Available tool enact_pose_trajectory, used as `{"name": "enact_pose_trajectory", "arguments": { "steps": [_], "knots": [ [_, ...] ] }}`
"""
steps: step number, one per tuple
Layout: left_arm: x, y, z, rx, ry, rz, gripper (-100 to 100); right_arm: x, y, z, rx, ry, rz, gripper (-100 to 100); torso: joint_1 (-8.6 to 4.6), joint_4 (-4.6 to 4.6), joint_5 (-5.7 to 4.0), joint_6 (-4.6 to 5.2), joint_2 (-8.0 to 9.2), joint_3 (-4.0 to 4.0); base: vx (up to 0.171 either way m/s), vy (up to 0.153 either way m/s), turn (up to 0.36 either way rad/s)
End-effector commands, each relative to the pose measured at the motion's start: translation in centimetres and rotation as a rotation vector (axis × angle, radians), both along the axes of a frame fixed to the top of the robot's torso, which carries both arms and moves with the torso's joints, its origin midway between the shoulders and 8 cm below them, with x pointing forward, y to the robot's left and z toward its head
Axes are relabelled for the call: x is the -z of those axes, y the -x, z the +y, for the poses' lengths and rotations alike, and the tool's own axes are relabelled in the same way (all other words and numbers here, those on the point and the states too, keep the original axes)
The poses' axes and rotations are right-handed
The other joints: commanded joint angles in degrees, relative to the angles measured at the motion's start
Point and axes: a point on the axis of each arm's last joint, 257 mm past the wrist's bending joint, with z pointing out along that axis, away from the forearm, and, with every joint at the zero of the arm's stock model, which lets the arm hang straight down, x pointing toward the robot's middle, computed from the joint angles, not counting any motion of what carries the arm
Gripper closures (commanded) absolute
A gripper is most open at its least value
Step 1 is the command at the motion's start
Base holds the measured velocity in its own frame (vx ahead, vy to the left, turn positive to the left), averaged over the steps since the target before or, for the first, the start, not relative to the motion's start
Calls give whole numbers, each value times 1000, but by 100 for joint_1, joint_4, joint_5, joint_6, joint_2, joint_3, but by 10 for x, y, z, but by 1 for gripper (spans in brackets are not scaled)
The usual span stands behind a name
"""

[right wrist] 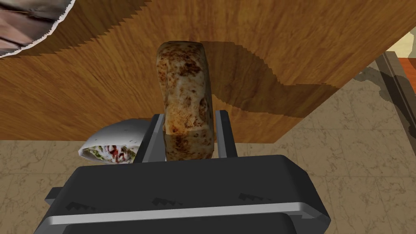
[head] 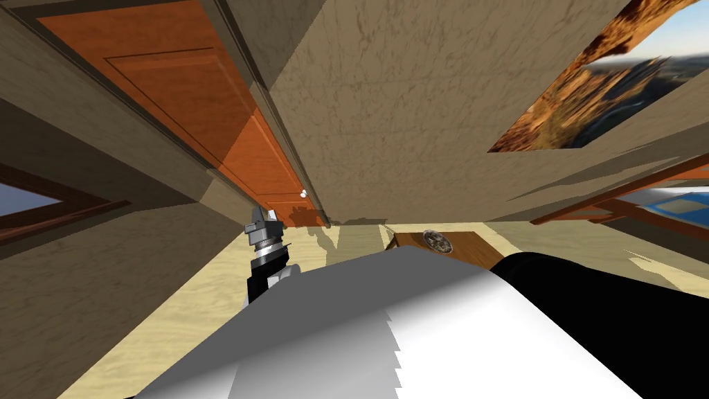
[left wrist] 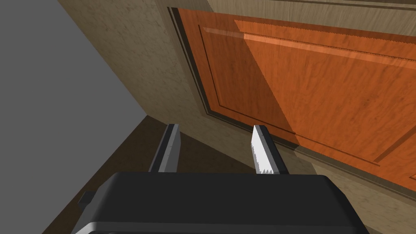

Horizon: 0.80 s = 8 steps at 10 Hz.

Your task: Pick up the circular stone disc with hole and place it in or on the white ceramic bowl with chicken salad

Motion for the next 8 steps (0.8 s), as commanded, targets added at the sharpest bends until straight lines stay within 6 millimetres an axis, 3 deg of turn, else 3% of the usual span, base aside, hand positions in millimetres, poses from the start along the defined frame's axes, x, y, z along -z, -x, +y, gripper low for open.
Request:
{"name": "enact_pose_trajectory", "arguments": {
  "steps": [1,2,7,8],
  "knots": [
    [0,0,0,0,0,0,0,0,0,0,0,0,0,0,0,0,0,0,0,0,0,0,0],
    [0,0,0,0,0,0,0,-6,-10,-11,-23,17,-12,100,-6,1,-1,0,3,2,-13,53,-187],
    [0,0,0,0,0,0,0,-33,-68,-38,-153,53,-97,100,18,10,16,9,42,24,-71,55,-243],
    [0,0,0,0,0,0,0,-33,-68,-38,-153,53,-97,100,21,10,19,15,48,28,-58,15,-107]
  ]
}}
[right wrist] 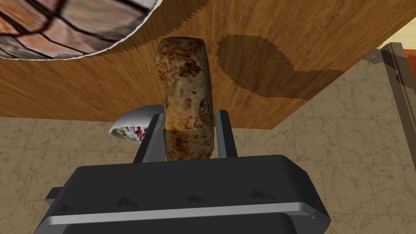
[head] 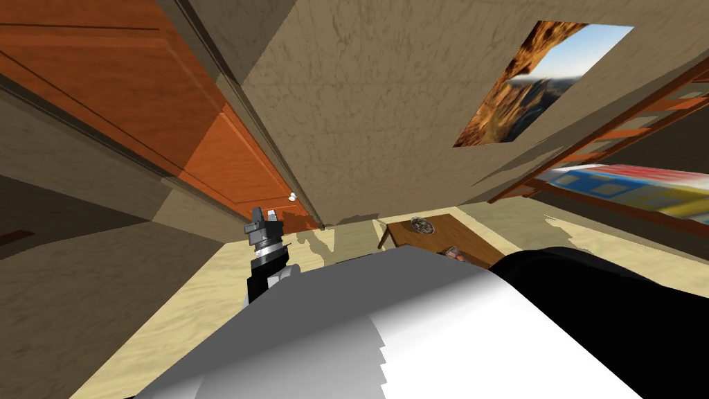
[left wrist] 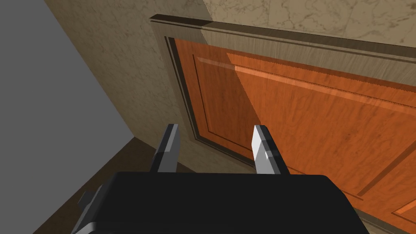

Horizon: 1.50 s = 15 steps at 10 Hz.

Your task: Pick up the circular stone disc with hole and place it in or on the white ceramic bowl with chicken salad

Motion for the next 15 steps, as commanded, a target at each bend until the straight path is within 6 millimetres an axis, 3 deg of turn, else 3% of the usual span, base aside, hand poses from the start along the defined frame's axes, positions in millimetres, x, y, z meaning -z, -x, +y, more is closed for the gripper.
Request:
{"name": "enact_pose_trajectory", "arguments": {
  "steps": [1,5,9,15],
  "knots": [
    [0,0,0,0,0,0,0,-5,-10,-6,-22,6,-16,100,0,0,0,0,0,0,-27,-1,-54],
    [0,0,0,0,0,0,0,-26,-45,-21,-89,27,-69,100,-14,-3,1,-10,-28,-15,-6,-15,-125],
    [0,0,0,0,0,0,0,-53,-73,-41,-135,43,-118,100,-16,-7,-2,-24,-61,-32,79,-29,-28],
    [0,0,0,0,0,0,0,-71,-69,-61,-81,26,-128,100,-29,-20,-10,-32,-111,-63,167,-35,127]
  ]
}}
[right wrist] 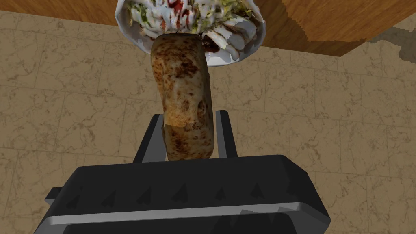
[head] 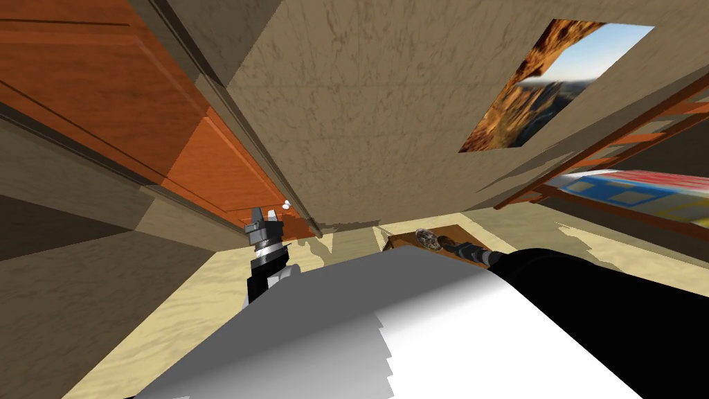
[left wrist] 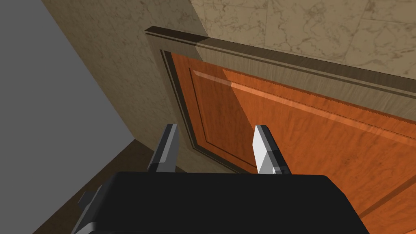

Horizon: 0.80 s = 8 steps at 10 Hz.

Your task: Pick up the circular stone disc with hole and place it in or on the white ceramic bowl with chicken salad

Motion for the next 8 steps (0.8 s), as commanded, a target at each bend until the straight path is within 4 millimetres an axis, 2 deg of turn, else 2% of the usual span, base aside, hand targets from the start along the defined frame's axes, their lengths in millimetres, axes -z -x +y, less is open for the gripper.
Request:
{"name": "enact_pose_trajectory", "arguments": {
  "steps": [1,2,3,7,8],
  "knots": [
    [0,0,0,0,0,0,0,-4,6,-7,30,-8,3,100,0,0,0,0,0,0,153,-31,166],
    [0,0,0,0,0,0,0,-3,4,-4,16,-4,2,100,5,0,2,2,0,0,73,-21,48],
    [0,0,0,0,0,0,0,-4,2,-4,18,-5,-1,-100,13,2,2,13,26,13,15,-5,3],
    [0,0,0,0,0,0,0,-4,2,-4,17,-5,-2,-100,24,13,5,16,69,39,2,-1,0],
    [0,0,0,0,0,0,0,-4,2,-4,17,-5,-2,0,24,13,5,17,70,39,0,0,0]
  ]
}}
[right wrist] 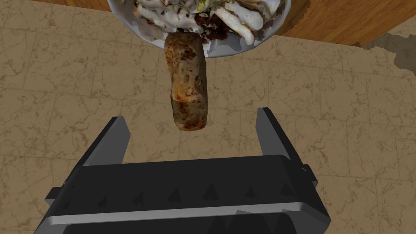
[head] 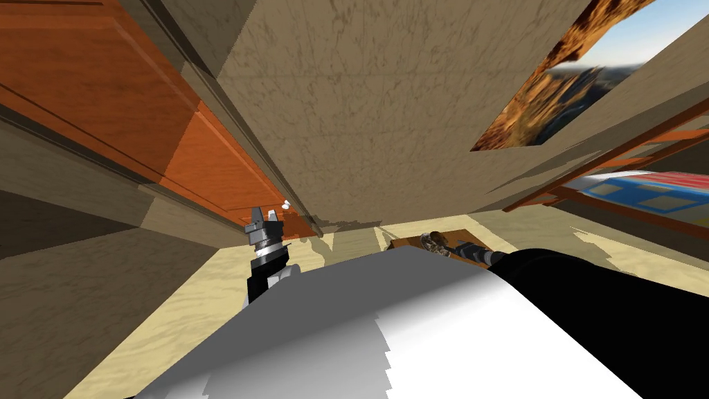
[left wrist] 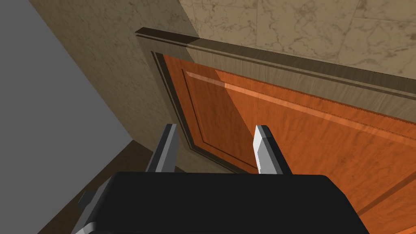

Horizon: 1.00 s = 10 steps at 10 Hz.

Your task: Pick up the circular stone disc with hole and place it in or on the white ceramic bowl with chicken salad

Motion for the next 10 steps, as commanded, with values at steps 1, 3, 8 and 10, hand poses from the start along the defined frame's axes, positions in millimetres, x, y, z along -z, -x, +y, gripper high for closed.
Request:
{"name": "enact_pose_trajectory", "arguments": {
  "steps": [1,3,8,10],
  "knots": [
    [0,0,0,0,0,0,0,-16,-5,-5,-13,-1,-3,-100,0,0,0,0,0,0,15,14,-94],
    [0,0,0,0,0,0,0,-31,-11,-9,-28,-3,-5,-100,10,-1,3,1,-5,-3,18,25,-104],
    [0,0,0,0,0,0,0,-46,-17,-13,-46,-7,-6,0,6,-1,1,-1,-4,-2,13,18,-41],
    [0,0,0,0,0,0,0,-46,-17,-13,-46,-7,-6,0,1,0,-1,-1,-1,0,0,0,0]
  ]
}}
